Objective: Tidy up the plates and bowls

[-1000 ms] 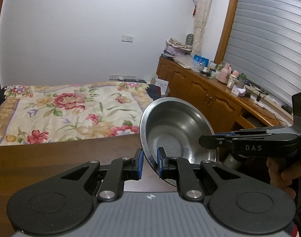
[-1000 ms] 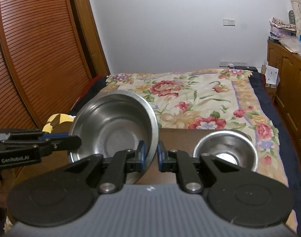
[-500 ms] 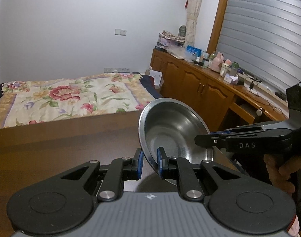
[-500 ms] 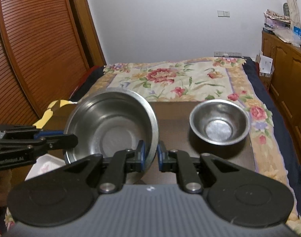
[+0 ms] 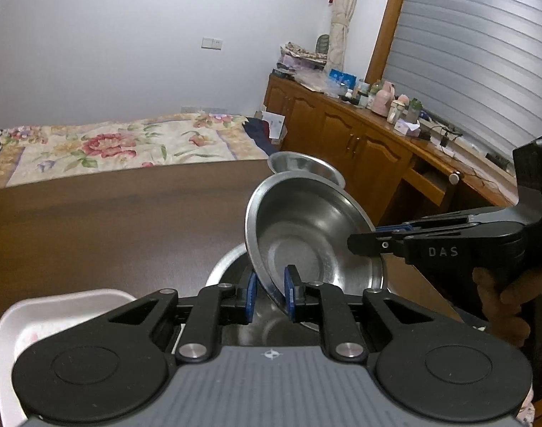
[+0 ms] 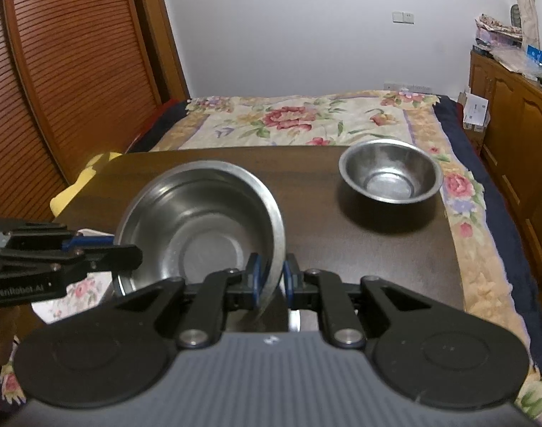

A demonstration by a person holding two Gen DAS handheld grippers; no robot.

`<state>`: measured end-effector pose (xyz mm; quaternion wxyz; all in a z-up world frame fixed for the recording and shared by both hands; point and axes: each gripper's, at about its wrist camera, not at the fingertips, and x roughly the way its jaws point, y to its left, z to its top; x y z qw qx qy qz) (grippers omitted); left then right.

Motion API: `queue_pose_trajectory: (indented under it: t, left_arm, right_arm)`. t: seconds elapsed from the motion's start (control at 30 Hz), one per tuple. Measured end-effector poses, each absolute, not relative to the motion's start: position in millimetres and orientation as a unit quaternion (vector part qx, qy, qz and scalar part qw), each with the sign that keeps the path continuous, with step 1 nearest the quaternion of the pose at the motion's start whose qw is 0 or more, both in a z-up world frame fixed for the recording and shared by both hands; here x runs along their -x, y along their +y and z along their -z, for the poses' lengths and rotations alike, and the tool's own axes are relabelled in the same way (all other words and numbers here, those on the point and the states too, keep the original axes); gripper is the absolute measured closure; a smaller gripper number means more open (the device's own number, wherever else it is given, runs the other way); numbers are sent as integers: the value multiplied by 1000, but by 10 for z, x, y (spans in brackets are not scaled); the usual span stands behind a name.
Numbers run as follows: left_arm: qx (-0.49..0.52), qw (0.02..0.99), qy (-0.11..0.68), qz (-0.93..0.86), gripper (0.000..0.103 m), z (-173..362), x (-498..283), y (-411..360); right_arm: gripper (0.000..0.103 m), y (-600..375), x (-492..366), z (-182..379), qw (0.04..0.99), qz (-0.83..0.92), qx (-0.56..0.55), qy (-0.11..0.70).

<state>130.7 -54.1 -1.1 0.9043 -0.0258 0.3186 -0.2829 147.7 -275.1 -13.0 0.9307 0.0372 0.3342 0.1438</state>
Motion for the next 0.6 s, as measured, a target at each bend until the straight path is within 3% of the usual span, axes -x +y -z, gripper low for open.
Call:
queue_pose_trajectory:
  t: [0.6]
  left_arm:
    - [-20, 913, 306, 267, 84, 183, -961, -611]
  right_arm:
    - [88, -2734, -1210, 318, 935, -144, -51, 321]
